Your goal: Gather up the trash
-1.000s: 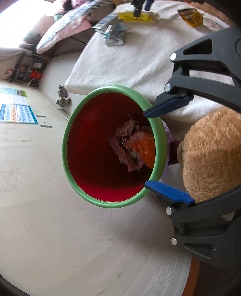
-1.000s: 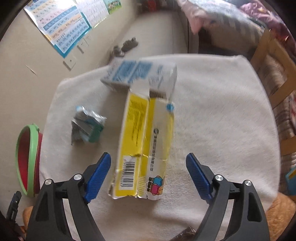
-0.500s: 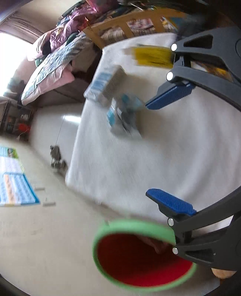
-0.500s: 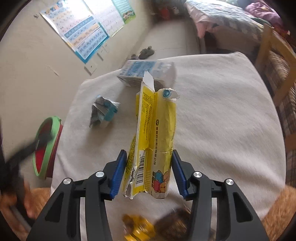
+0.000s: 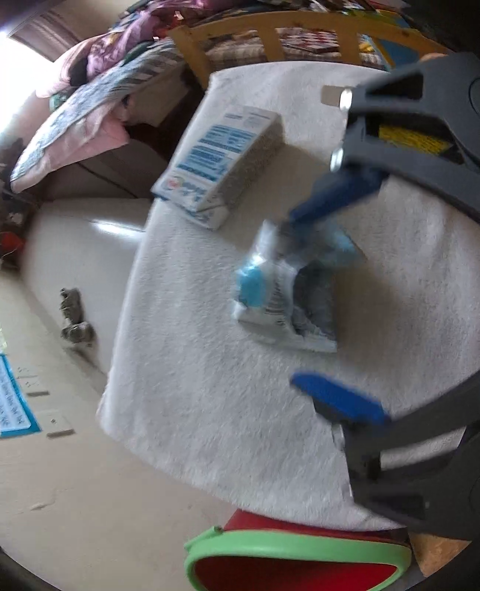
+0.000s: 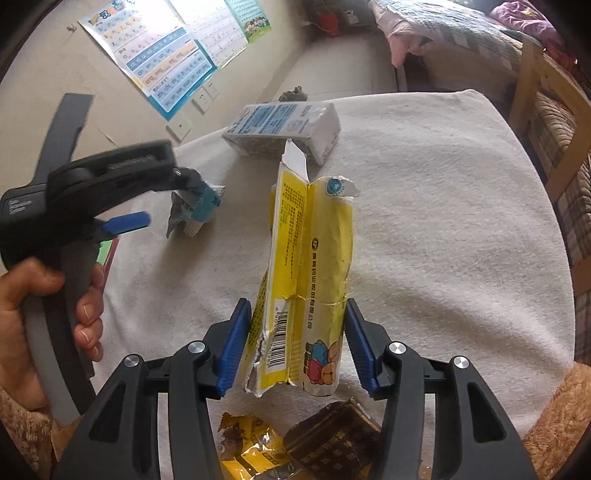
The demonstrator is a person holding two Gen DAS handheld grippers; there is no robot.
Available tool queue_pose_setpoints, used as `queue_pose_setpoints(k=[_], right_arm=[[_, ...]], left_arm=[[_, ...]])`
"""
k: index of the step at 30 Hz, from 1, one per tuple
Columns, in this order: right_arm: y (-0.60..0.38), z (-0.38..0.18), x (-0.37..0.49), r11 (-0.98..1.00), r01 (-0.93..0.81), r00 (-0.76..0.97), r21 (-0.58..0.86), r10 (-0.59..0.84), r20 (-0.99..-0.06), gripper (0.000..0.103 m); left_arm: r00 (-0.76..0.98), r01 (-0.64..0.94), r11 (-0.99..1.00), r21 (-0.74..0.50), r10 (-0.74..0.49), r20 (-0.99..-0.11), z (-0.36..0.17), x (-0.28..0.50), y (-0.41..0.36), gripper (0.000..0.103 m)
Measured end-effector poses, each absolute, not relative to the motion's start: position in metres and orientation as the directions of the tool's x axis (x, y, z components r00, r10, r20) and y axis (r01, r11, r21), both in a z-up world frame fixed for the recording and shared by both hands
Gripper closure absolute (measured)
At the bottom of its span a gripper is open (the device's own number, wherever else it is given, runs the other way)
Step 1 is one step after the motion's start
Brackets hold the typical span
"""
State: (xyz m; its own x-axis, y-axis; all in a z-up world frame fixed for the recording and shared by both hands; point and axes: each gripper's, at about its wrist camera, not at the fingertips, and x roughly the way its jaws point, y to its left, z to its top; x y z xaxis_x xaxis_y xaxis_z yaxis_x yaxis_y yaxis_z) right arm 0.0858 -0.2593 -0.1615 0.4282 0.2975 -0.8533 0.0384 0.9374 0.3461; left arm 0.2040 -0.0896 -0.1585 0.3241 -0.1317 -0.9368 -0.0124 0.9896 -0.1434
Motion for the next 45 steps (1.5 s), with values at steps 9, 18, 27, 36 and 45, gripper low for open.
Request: queue_pose_setpoints(k=[9,18,27,36,45], right_arm=[[-0.258,-0.160,0.086,0.938,0.036,0.432,0.345,0.296,-0.852,0.052],[-0.244,-0.153,0.082,0.949,-0.005,0.435,0.316,0.286,-0.854,0.052],[-0.230,-0.142,0.079,0.955,-0.048,0.446,0.292,0.282,-0.849,0.052],[-0.213,-0.125,0.075,0.957,-0.105,0.474,0.271,0.287,-0.832,0.052],[-0.197,-0.117,0.072,0.954,-0.154,0.476,0.257,0.300,-0.827,0.052]], left_arm=[[0.327,0.001,0.980,-0.199,-0.188,-0.926,-0.151,0.171,-0.059,0.075],[0.316,-0.006,0.982,-0.191,-0.179,-0.932,-0.154,0.125,-0.020,0.076],[0.350,0.019,0.983,-0.180,-0.175,-0.920,-0.145,0.102,-0.012,0.076],[0.445,-0.013,0.985,-0.170,-0.146,-0.884,-0.117,0.085,0.010,0.076],[0.492,-0.073,0.983,-0.166,-0.110,-0.864,-0.102,0.079,0.038,0.076]])
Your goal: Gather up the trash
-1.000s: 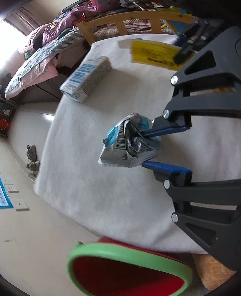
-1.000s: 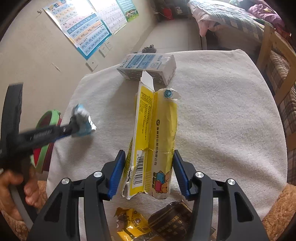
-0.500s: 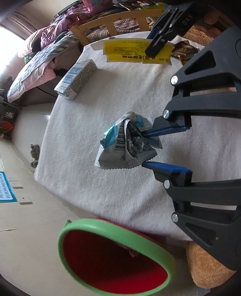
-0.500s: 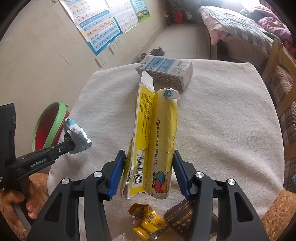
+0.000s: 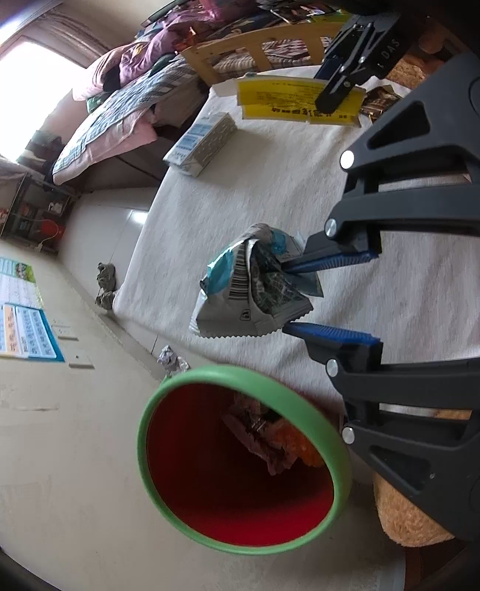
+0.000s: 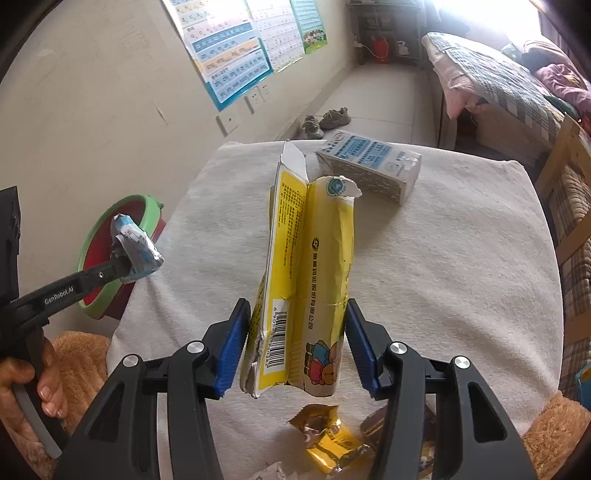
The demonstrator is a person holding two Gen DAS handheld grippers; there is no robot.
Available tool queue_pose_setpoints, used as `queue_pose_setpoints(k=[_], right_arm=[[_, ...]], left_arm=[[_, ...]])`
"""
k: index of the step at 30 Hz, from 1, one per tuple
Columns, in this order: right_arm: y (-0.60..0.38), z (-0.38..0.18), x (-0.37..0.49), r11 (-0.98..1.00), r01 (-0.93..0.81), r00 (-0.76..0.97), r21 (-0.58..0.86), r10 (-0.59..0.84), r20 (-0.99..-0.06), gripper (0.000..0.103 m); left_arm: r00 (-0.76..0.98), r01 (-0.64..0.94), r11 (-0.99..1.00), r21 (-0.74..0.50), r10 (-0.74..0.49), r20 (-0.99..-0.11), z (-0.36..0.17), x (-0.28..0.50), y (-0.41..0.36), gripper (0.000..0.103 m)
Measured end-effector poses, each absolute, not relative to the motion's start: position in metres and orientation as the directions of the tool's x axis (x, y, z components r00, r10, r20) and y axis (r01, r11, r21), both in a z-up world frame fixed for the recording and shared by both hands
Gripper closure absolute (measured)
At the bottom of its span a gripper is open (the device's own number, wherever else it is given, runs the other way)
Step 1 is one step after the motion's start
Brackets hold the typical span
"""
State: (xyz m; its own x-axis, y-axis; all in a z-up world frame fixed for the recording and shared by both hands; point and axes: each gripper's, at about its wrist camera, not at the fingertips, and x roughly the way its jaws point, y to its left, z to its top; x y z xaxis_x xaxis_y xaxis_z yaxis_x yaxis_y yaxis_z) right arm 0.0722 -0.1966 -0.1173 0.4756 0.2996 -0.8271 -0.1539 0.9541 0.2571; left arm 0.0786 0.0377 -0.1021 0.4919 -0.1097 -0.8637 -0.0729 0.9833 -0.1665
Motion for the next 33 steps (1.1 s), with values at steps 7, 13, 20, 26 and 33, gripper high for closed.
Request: queue_pose_setpoints(k=[7,13,20,26,33], right_arm=[[-0.189,-0.114,0.071,0.952,-0.175,0.474,0.251,0.305,-0.826,0.052],[-0.180,-0.112,0.070,0.949,-0.197,0.471,0.246,0.311,-0.825,0.052],[-0.155,-0.102,0.070,0.936,-0.257,0.469,0.240,0.338,-0.816,0.052],[-0.129,-0.092,0.072,0.920,-0.316,0.466,0.233,0.364,-0.806,0.052],[-0.106,-0.084,0.078,0.905,-0.360,0.461,0.226,0.383,-0.801,0.052]], left_arm=[[0.491,-0.112,0.980,-0.164,-0.089,-0.867,-0.105,0.072,0.056,0.076],[0.499,-0.143,0.976,-0.163,-0.071,-0.864,-0.104,0.065,0.071,0.076],[0.516,-0.176,0.971,-0.160,-0.047,-0.855,-0.100,0.061,0.089,0.076],[0.528,-0.200,0.967,-0.159,-0.030,-0.849,-0.098,0.054,0.104,0.076],[0.536,-0.241,0.957,-0.161,-0.007,-0.844,-0.096,0.046,0.126,0.076]])
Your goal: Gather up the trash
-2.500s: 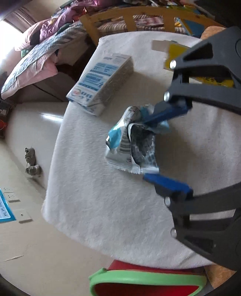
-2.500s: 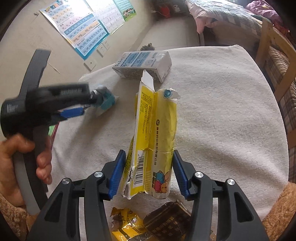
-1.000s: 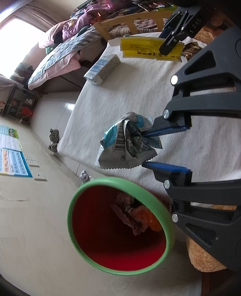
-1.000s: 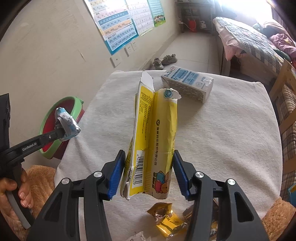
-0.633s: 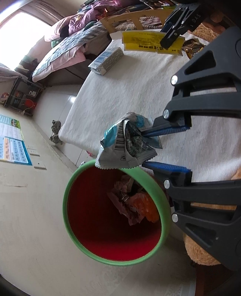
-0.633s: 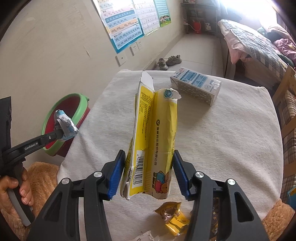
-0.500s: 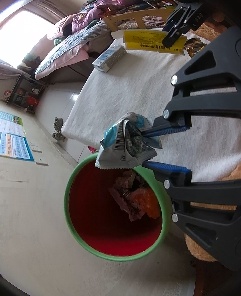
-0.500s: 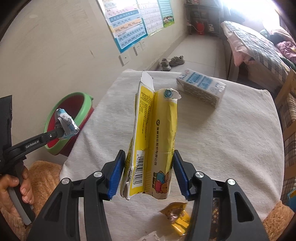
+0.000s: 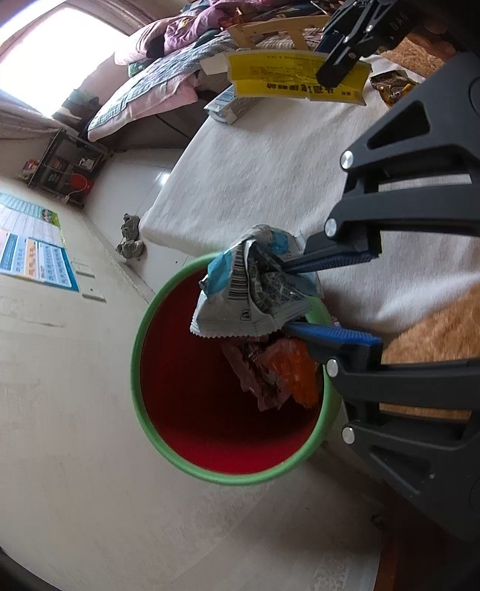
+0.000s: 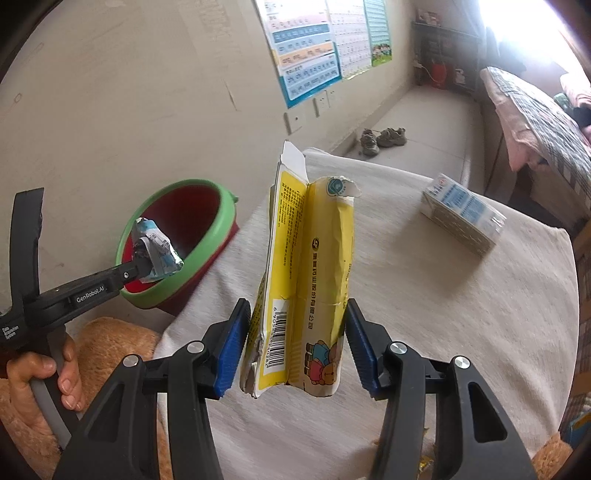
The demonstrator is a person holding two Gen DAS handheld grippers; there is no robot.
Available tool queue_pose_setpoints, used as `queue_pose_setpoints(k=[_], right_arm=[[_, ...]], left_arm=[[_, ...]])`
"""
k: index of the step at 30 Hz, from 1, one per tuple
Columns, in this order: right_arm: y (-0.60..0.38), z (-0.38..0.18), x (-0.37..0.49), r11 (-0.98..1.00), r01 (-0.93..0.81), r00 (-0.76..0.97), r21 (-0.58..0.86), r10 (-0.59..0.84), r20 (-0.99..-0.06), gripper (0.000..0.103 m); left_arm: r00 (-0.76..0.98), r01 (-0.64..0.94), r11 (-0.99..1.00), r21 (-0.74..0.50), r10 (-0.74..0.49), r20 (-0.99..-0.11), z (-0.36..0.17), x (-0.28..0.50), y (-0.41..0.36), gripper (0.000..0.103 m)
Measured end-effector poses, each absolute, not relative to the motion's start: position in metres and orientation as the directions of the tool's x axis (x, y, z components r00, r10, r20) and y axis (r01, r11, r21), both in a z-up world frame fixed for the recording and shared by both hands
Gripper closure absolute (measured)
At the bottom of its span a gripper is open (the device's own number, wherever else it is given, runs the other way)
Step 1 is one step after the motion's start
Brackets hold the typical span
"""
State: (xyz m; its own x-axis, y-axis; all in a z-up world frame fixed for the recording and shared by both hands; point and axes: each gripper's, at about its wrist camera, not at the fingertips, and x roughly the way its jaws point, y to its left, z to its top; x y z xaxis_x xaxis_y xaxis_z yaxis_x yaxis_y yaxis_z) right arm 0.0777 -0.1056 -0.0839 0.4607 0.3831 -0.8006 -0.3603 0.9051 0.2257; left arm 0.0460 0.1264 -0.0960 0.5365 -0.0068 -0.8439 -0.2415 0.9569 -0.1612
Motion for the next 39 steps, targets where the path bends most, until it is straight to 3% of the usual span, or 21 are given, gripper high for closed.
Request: queue_pose_setpoints(k=[16,39], right_arm=[[-0.040,-0.072,0.084,0.850,-0.494,0.444,0.183,0.428,-0.787,0.052],[0.041,-0.072,0.113,0.784,-0.602,0.393,0.151,0.456,-0.799,0.052]], left_arm=[[0.551,-0.337,0.929,-0.151,0.064,-0.832,-0.093,0.033,0.171,0.076],[0.536,-0.413,0.892,-0.184,0.075,-0.841,-0.100,0.047,0.204,0.076]])
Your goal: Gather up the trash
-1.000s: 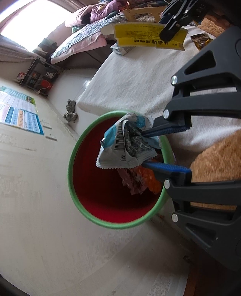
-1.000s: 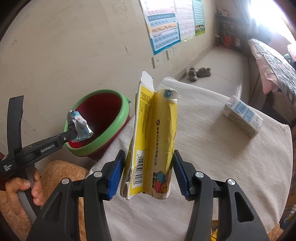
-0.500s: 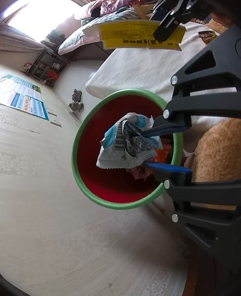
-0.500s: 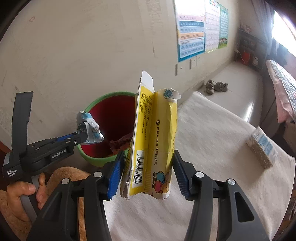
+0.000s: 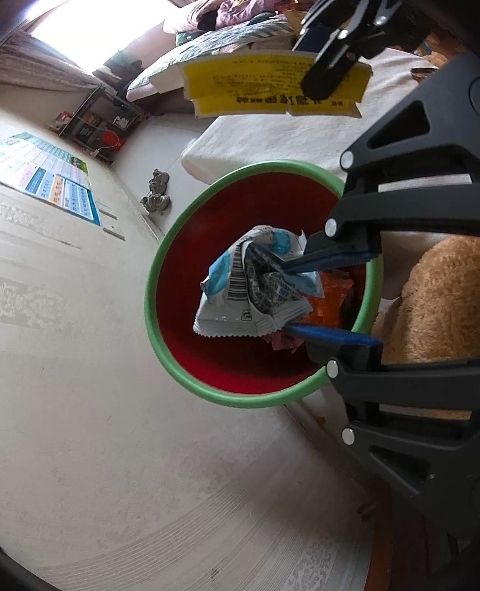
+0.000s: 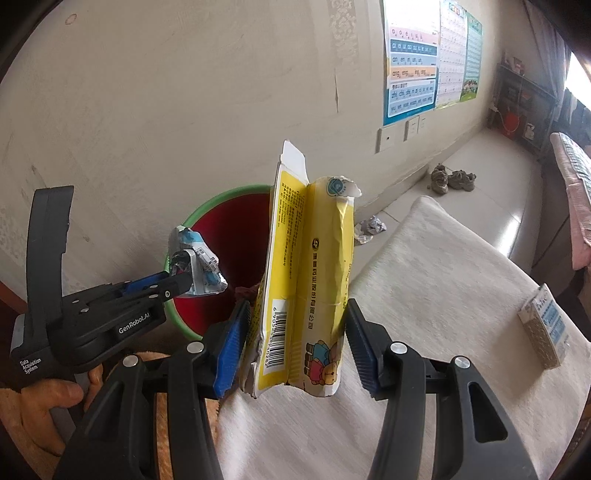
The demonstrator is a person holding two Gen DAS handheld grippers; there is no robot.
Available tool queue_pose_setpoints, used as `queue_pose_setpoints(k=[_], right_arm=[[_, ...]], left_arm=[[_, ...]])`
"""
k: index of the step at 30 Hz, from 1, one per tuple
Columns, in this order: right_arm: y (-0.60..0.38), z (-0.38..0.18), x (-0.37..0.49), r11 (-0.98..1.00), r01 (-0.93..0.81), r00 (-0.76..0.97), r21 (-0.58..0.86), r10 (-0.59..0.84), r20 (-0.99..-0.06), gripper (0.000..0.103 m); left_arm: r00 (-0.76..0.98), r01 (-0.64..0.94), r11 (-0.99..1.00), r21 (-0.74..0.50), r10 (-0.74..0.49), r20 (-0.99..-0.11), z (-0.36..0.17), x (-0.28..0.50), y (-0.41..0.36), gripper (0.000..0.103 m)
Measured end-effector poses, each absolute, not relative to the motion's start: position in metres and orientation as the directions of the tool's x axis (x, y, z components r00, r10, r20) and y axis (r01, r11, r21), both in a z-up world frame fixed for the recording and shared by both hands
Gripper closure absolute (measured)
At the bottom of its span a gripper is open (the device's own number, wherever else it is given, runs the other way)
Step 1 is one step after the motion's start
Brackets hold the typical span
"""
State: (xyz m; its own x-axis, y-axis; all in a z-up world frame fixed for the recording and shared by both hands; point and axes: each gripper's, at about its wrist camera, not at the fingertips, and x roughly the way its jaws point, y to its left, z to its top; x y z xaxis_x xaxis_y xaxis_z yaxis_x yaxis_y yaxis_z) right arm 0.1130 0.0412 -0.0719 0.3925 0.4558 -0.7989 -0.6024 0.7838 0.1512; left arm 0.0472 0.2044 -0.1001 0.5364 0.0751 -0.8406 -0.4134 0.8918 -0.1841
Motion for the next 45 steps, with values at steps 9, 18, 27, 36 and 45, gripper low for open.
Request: queue_pose_setpoints(k=[9,18,27,36,45], right_arm=[[0.047,-0.077,0.114,0.776,-0.614,0.378,0.146,0.451,-0.809,0.052],[0.051,-0.082,0.120,0.780,-0.609,0.370,0.146,0.442,-0.817,0.052],[0.058,-0.090,0.120,0.776,-0.612,0.358,0.154,0.445,-0.821,0.052],[0.077,-0.093,0.123,0.750,-0.653,0.366,0.102,0.431,-0.825,0.051],[0.092,-0.090,0.132,0.729,-0.683,0.389,0.050,0.421,-0.820,0.039]], left_arm=[[0.517,-0.431,0.885,-0.175,0.083,-0.852,-0.104,0.068,0.212,0.076],[0.513,-0.459,0.861,-0.218,0.056,-0.856,-0.116,0.066,0.213,0.051],[0.531,-0.477,0.848,-0.232,0.067,-0.845,-0.117,0.045,0.200,0.036],[0.547,-0.528,0.789,-0.314,0.033,-0.837,-0.124,0.040,0.218,0.035],[0.563,-0.570,0.732,-0.373,0.018,-0.826,-0.126,0.032,0.229,0.035]])
